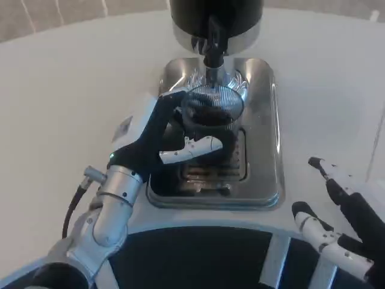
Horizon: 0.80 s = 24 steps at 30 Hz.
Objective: Grasp the cup under the faucet to collect the drink, then remove the cup.
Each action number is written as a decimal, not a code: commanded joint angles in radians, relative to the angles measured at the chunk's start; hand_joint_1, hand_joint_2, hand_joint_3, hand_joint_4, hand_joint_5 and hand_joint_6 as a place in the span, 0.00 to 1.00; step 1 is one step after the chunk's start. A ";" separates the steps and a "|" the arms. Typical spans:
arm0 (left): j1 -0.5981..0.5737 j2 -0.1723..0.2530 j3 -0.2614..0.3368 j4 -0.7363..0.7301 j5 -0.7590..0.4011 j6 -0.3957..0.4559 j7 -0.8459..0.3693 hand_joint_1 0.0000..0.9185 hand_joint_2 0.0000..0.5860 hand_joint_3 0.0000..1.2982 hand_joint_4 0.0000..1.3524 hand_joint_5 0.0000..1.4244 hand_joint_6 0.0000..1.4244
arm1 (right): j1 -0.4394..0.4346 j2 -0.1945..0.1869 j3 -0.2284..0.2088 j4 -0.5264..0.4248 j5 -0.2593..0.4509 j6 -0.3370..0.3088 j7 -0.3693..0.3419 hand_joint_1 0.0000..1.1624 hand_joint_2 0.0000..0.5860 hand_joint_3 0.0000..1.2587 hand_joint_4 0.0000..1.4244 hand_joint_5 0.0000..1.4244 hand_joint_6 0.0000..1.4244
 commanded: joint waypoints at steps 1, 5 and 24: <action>0.050 0.041 0.015 -0.030 -0.012 -0.041 -0.010 0.55 0.19 0.80 0.90 0.95 0.46 | 0.000 -0.008 -0.004 -0.011 0.009 -0.008 -0.007 0.25 0.76 0.02 0.00 0.00 0.02; 0.083 0.064 0.037 -0.064 -0.034 -0.068 -0.032 0.55 0.18 0.81 0.90 0.95 0.44 | -0.002 -0.004 -0.002 -0.015 0.010 -0.011 -0.016 0.25 0.75 0.02 0.00 0.00 0.02; 0.234 0.154 0.151 -0.216 -0.138 -0.164 -0.173 0.55 0.18 0.79 0.90 0.95 0.44 | -0.028 -0.008 0.003 -0.006 -0.005 -0.029 -0.047 0.24 0.76 0.02 0.00 0.00 0.02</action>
